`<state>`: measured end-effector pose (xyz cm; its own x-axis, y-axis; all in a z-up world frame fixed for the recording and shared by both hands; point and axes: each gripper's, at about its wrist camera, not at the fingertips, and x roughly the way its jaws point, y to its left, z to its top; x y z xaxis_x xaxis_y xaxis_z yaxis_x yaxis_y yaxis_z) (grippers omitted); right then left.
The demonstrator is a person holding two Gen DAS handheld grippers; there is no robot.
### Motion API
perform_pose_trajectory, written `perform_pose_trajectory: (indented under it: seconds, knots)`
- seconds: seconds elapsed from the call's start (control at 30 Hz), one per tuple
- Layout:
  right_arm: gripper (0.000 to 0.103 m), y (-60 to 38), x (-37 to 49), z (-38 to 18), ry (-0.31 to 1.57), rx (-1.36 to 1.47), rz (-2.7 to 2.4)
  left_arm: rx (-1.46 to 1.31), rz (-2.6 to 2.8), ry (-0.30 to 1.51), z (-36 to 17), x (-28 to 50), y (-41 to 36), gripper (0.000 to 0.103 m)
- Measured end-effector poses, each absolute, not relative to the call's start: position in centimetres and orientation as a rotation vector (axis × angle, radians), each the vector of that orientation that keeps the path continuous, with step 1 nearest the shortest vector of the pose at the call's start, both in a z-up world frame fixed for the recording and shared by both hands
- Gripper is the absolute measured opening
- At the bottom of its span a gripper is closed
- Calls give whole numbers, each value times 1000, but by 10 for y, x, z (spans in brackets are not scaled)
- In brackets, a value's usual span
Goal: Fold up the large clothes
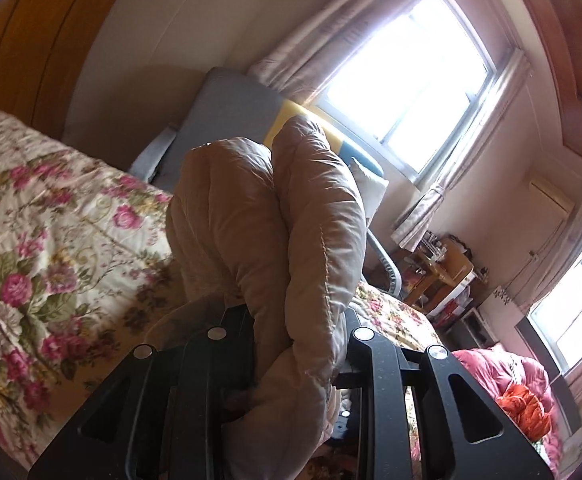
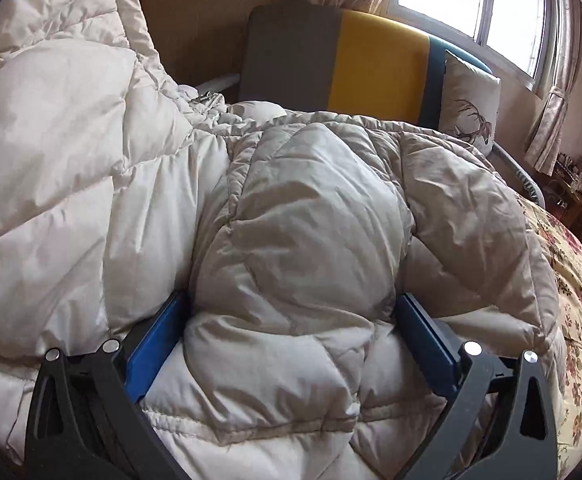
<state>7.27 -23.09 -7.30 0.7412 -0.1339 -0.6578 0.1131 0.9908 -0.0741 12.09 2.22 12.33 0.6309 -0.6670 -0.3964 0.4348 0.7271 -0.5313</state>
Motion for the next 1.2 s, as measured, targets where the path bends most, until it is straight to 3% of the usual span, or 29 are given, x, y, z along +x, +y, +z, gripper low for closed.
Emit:
perform_pose_trajectory:
  seconds: [0.43,0.63,0.73,0.93,1.13,1.2]
  knots:
    - [101,-336,17,-16,644,260,-227,-151,-584,538,140,94,-86,25]
    - [101,-393,16,-65,846,383,-302,-66,-595,549,124,93,-142,25]
    - [101,-403,6,-86,797,534,-252,-5,-593,559,110,94,-172,26]
    - [101,-398,2,-87,775,502,-239,104,-592,563,72,97,-226,27]
    - [101,-416,4,-76,793,602,-167,145,-680,542,36,89,-249,38]
    - [101,-431,-8,-56,707,677,-152,155,-726,497,26,81,-247,47]
